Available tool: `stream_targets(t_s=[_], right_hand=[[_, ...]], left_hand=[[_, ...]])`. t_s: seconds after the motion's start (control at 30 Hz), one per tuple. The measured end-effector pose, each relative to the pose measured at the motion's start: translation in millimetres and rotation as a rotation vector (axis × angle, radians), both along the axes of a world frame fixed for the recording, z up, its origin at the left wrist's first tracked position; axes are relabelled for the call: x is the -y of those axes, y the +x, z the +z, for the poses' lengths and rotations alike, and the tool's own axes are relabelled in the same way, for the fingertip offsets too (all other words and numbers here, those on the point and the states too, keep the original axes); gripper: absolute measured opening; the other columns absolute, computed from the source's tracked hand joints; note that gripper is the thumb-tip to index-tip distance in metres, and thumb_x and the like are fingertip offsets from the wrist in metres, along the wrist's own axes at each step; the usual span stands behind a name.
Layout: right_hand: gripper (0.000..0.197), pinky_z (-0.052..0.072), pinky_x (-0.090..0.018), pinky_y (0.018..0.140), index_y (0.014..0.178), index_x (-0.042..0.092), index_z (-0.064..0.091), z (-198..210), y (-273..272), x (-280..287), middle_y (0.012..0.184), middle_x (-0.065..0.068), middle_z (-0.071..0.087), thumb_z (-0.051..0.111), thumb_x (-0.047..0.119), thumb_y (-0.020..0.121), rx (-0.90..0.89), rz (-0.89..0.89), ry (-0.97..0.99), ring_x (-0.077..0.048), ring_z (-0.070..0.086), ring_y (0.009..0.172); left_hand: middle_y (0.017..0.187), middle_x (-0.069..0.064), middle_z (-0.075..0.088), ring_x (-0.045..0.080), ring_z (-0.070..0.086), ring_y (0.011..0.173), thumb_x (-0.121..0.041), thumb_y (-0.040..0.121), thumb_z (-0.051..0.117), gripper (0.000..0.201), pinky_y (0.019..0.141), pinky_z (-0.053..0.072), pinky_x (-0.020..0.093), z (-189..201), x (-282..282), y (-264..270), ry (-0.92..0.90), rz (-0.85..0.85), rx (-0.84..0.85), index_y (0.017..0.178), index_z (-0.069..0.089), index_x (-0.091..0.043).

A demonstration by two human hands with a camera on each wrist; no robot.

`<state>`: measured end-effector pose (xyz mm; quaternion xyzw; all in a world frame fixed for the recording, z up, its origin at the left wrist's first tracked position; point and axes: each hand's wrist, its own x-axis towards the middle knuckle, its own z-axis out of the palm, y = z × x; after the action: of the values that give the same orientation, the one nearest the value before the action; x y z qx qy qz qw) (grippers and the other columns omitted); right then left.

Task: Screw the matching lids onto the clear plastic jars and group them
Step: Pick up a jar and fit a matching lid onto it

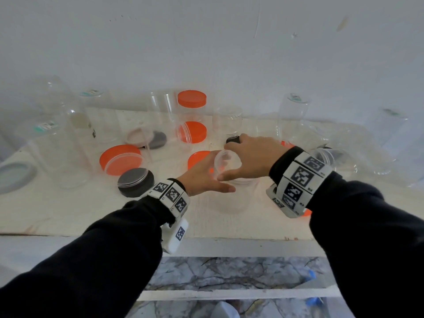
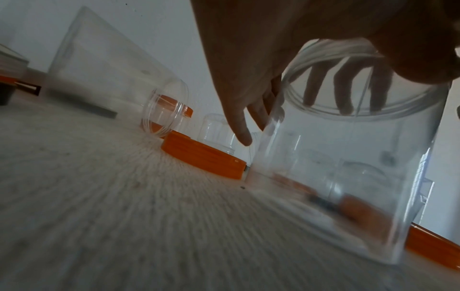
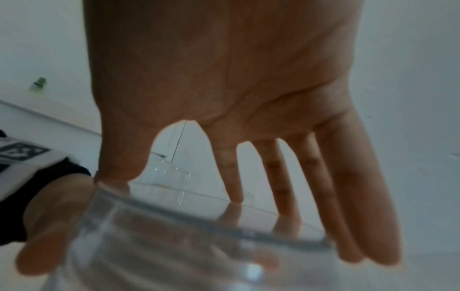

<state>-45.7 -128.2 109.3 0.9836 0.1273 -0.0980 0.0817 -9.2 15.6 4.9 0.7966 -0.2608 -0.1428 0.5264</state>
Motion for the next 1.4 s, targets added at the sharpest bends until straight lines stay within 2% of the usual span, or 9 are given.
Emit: stream_targets(t_s=[0.1, 0.23, 0.4, 0.5, 0.57, 0.7, 0.9, 1.1, 1.4], right_hand=[[0.089, 0.036, -0.041, 0.101, 0.145, 0.034, 0.020, 7.9, 1.3, 6.7, 0.147, 0.002, 0.026, 0.065, 0.061, 0.072, -0.171, 0.044, 0.109, -0.023, 0.032, 0.130], [0.084, 0.034, -0.039, 0.106, 0.142, 0.037, 0.029, 14.0, 3.8, 9.7, 0.143, 0.007, 0.030, 0.076, 0.032, 0.073, -0.319, 0.122, 0.181, -0.017, 0.033, 0.129], [0.071, 0.039, -0.032, 0.078, 0.132, 0.032, 0.041, 2.1, -2.7, -1.2, 0.122, -0.003, 0.046, 0.058, 0.067, 0.073, -0.065, -0.007, 0.068, -0.020, 0.045, 0.096], [0.078, 0.036, -0.033, 0.079, 0.134, 0.026, 0.038, 0.1, -3.1, -3.0, 0.128, -0.007, 0.044, 0.049, 0.074, 0.074, -0.038, -0.030, -0.022, -0.024, 0.048, 0.104], [0.081, 0.037, -0.036, 0.090, 0.141, 0.034, 0.026, 4.2, 1.3, 2.9, 0.139, -0.002, 0.032, 0.061, 0.064, 0.074, -0.198, -0.004, 0.030, -0.026, 0.040, 0.122], [0.088, 0.038, -0.044, 0.102, 0.143, 0.042, 0.021, 11.3, 4.5, 8.6, 0.145, 0.007, 0.023, 0.075, 0.036, 0.074, -0.327, 0.093, 0.090, -0.021, 0.033, 0.129], [0.087, 0.045, -0.043, 0.092, 0.138, 0.046, 0.028, 3.7, 8.1, 4.3, 0.123, 0.002, 0.039, 0.073, 0.058, 0.064, -0.177, 0.041, 0.053, -0.023, 0.045, 0.110], [0.086, 0.039, -0.041, 0.101, 0.142, 0.039, 0.027, 3.0, 8.8, 10.4, 0.132, 0.002, 0.039, 0.070, 0.058, 0.070, -0.205, 0.135, 0.105, -0.019, 0.041, 0.120], [0.077, 0.041, -0.028, 0.085, 0.137, 0.040, 0.037, -3.3, 4.0, 19.4, 0.124, 0.005, 0.049, 0.063, 0.066, 0.070, -0.054, 0.184, 0.150, -0.013, 0.047, 0.105]], left_hand=[[0.131, -0.006, 0.047, 0.009, 0.046, 0.121, -0.048, 0.049, 0.082, 0.103, 0.103, 0.040, 0.034, 0.3, 0.6, 0.2, -0.007, -0.021, 0.032, 0.136, 0.035, -0.020], [0.138, -0.006, 0.042, 0.008, 0.040, 0.128, -0.052, 0.051, 0.080, 0.104, 0.109, 0.034, 0.040, -3.9, -0.8, 1.0, -0.004, -0.018, 0.047, 0.139, 0.033, -0.024], [0.126, -0.009, 0.046, 0.010, 0.044, 0.121, -0.040, 0.051, 0.084, 0.096, 0.097, 0.037, 0.020, -3.6, 0.1, 0.9, -0.016, -0.018, 0.032, 0.131, 0.035, -0.025], [0.119, -0.016, 0.046, 0.004, 0.047, 0.115, -0.025, 0.057, 0.088, 0.085, 0.091, 0.038, 0.013, -3.4, -0.3, 0.1, -0.025, -0.021, 0.035, 0.124, 0.036, -0.029], [0.121, -0.015, 0.049, -0.003, 0.047, 0.114, -0.035, 0.052, 0.085, 0.084, 0.096, 0.040, 0.018, -1.6, 0.3, -2.1, -0.032, -0.030, 0.065, 0.123, 0.041, -0.030], [0.136, -0.002, 0.043, 0.010, 0.041, 0.126, -0.053, 0.049, 0.079, 0.103, 0.108, 0.035, 0.039, -6.5, -0.6, 0.6, -0.006, -0.014, 0.107, 0.137, 0.036, -0.020], [0.124, -0.019, 0.045, -0.009, 0.042, 0.117, -0.036, 0.056, 0.086, 0.088, 0.096, 0.037, 0.015, -3.1, -1.0, 0.5, 0.020, -0.020, 0.094, 0.126, 0.033, -0.042], [0.136, -0.005, 0.044, 0.009, 0.041, 0.126, -0.049, 0.050, 0.082, 0.106, 0.108, 0.036, 0.040, -6.0, -0.8, -0.4, 0.020, -0.013, 0.070, 0.140, 0.030, -0.026], [0.133, -0.005, 0.044, 0.011, 0.042, 0.124, -0.053, 0.045, 0.080, 0.108, 0.106, 0.037, 0.040, -2.6, 0.9, -3.5, 0.003, -0.004, 0.040, 0.137, 0.032, -0.023]])
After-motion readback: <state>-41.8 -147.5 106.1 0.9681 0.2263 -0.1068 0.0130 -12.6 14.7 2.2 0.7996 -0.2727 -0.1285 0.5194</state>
